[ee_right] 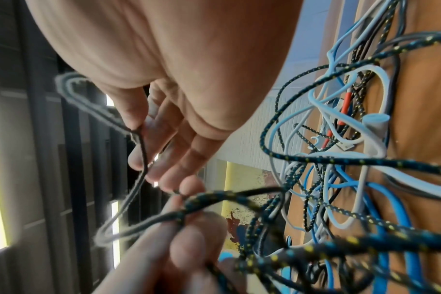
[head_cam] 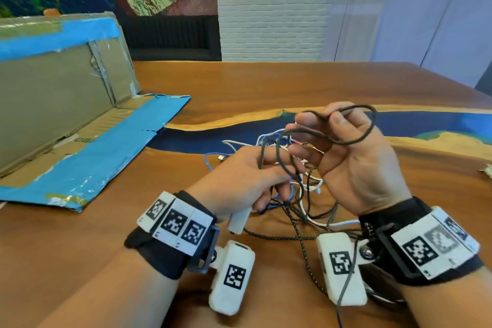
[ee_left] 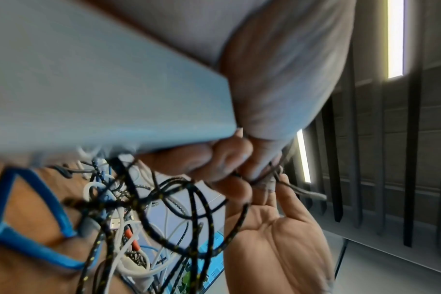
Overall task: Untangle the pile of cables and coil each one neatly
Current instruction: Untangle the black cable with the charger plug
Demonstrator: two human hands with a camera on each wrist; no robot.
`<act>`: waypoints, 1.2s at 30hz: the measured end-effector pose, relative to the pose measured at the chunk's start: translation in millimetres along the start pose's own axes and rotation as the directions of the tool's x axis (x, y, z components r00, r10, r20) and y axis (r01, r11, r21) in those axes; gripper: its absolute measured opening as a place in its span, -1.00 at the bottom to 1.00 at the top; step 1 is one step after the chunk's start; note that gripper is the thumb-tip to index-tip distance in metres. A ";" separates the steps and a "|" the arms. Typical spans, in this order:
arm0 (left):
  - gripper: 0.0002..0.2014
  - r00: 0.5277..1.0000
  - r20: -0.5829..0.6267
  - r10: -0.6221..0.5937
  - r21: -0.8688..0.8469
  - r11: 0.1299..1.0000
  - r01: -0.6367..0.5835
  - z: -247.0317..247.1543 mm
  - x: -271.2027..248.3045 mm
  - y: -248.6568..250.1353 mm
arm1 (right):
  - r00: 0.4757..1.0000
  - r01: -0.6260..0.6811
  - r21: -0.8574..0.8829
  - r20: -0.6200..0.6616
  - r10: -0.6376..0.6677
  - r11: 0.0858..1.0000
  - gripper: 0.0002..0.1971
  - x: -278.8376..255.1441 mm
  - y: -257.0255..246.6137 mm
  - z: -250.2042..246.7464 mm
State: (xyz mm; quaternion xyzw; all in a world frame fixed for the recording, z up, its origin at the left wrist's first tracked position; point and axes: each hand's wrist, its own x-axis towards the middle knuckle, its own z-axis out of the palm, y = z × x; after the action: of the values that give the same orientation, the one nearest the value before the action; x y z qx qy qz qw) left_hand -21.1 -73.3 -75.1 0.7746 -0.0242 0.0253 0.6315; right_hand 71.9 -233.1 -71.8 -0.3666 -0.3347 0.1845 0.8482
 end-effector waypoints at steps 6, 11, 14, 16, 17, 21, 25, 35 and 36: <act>-0.83 0.926 -0.317 0.203 -0.162 0.951 -0.264 -3.8 0.9 10.2 | 0.994 -0.087 -0.329 -0.096 0.059 0.940 -0.78 2.4 18.4 -5.8; -0.88 0.898 -0.332 0.288 -0.315 0.864 -0.393 -6.1 -5.3 16.6 | 0.975 -0.168 -0.584 0.020 0.221 0.794 -0.89 -2.8 28.7 -6.3; -0.81 0.920 -0.267 0.286 -0.283 0.889 -0.359 -9.4 -6.7 17.0 | 0.984 -0.171 -0.542 -0.055 0.168 0.823 -0.86 -1.8 25.8 -4.3; -0.74 0.944 -0.221 0.243 -0.208 0.934 -0.289 -10.5 -5.7 16.5 | 0.982 -0.163 -0.413 -0.159 0.105 0.896 -0.82 1.3 23.3 -3.3; -0.73 0.950 -0.228 0.212 -0.175 0.951 -0.254 -9.8 -4.8 16.3 | 0.976 -0.147 -0.340 -0.205 0.079 0.929 -0.77 2.9 22.0 -3.6; -0.67 0.901 -0.425 0.085 -0.250 0.946 -0.207 -10.1 -0.9 15.3 | 0.961 0.015 -0.144 -0.272 -0.054 0.989 -0.69 6.1 7.2 -3.9; -0.64 0.858 -0.510 0.061 -0.279 0.932 -0.232 -18.7 0.8 16.0 | 0.929 0.132 -0.143 -0.327 -0.173 0.981 -0.68 7.8 -1.6 -5.6; -0.57 0.987 -0.141 0.080 -0.001 0.997 -0.081 3.7 1.1 2.1 | 0.992 0.035 0.096 -0.125 -0.023 0.995 -0.63 -3.0 -9.1 21.3; -0.64 0.988 -0.129 0.081 0.027 0.997 -0.078 4.7 1.1 1.5 | 0.994 0.025 0.094 -0.112 -0.014 0.995 -0.63 -3.7 -9.0 22.4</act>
State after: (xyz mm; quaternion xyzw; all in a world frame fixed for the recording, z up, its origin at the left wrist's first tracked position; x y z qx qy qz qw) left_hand -20.0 -78.2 -74.6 0.7765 -0.0138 0.1010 0.6218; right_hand 54.1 -229.9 -55.4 -0.3324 -0.2815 0.1712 0.8837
